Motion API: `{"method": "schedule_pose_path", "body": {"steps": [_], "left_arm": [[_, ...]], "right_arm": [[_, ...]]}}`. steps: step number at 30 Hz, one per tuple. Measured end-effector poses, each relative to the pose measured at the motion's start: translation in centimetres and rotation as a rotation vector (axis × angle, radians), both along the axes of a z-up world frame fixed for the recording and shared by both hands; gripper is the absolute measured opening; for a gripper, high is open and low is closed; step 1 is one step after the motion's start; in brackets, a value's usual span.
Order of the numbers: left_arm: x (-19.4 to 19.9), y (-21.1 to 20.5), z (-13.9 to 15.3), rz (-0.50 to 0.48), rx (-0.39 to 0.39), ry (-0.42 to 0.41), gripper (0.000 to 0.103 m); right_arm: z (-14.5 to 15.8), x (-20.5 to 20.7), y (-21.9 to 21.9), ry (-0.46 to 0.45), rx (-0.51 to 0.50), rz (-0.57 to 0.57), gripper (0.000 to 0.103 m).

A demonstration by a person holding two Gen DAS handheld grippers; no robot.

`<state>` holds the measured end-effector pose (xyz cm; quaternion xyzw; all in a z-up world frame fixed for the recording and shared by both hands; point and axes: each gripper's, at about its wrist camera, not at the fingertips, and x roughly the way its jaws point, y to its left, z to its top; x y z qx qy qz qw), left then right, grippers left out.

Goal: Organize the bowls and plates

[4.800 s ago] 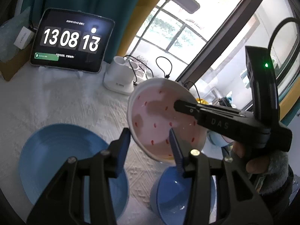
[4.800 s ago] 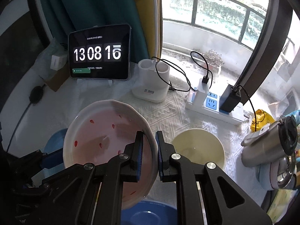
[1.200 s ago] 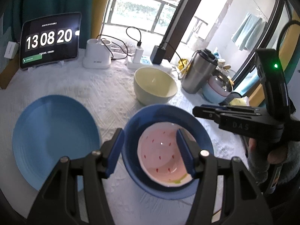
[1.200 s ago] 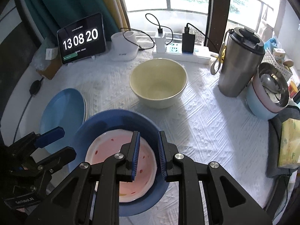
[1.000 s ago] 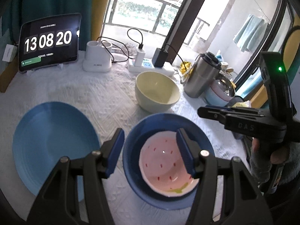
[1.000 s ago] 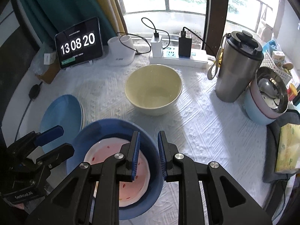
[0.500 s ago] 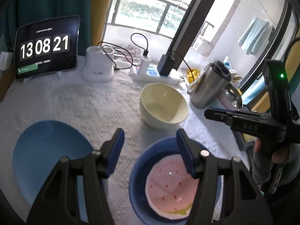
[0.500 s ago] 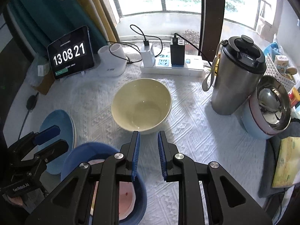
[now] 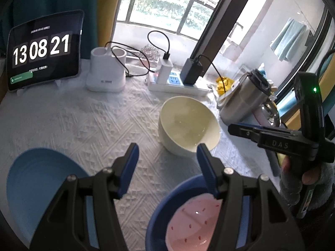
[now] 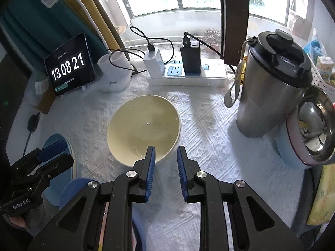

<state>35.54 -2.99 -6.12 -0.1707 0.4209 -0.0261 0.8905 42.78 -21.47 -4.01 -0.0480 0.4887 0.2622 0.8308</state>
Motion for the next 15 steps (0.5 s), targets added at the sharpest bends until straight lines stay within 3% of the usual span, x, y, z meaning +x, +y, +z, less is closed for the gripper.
{"method": "schedule_pose_path", "body": {"steps": [15], "left_arm": [[3.8, -0.6, -2.1, -0.059, -0.006, 0.087, 0.059]], "right_arm": [[-4.7, 4.8, 0.5, 0.112, 0.017, -0.01, 0.03]]}}
